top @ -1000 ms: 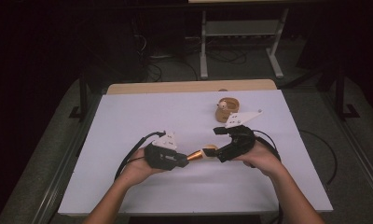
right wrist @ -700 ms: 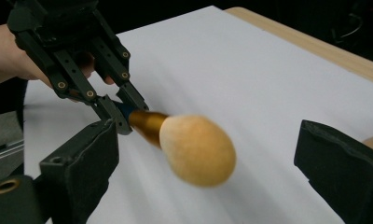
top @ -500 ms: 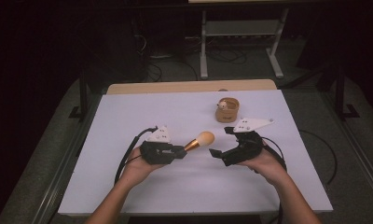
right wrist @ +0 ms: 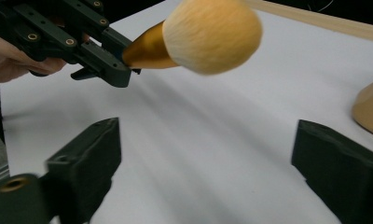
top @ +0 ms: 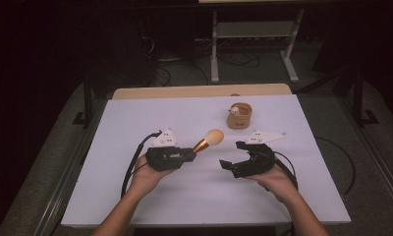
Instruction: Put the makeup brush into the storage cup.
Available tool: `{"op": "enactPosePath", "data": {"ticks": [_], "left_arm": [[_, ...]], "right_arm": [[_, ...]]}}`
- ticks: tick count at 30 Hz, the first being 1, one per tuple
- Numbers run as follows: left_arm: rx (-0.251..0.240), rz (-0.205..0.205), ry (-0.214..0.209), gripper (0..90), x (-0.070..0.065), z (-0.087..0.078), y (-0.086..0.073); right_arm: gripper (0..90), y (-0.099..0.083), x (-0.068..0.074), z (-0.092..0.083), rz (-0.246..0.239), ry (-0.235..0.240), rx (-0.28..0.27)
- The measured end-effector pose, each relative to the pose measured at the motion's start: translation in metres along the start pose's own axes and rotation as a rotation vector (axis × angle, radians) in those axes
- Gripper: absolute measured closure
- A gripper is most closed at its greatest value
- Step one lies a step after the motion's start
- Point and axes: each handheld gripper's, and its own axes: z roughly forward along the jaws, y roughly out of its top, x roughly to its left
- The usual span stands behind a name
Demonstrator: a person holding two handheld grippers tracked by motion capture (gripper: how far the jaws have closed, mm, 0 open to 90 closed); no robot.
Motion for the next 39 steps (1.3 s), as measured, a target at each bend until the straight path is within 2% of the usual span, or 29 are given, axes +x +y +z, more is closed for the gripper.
{"op": "enactPosePath", "data": {"ticks": [2, 8, 15, 25, 34, 39], "left_arm": [[-0.009, -0.01, 0.012, 74.4, 0.0, 0.0, 0.0], [-0.033, -0.022, 0.006, 74.3, 0.0, 0.002, 0.001], [-0.047, -0.01, 0.014, 74.3, -0.004, 0.004, 0.002], [-0.061, -0.006, 0.0, 74.3, -0.008, 0.007, 0.003], [-0.065, -0.001, -0.004, 74.3, -0.012, 0.01, 0.003], [-0.068, 0.001, -0.004, 74.3, -0.013, 0.011, 0.004]], "right_arm": [[12.7, 0.001, 0.002, 0.002, 0.004, 0.007, -0.007], [17.8, 0.0, 0.004, 0.007, 0.028, 0.031, -0.016], [28.8, 0.0, 0.004, 0.012, 0.07, 0.077, -0.029], [39.4, 0.002, 0.008, 0.019, 0.079, 0.137, -0.043], [43.1, 0.004, 0.01, 0.021, 0.096, 0.145, -0.063], [48.1, 0.005, 0.01, 0.021, 0.11, 0.145, -0.082]]}}
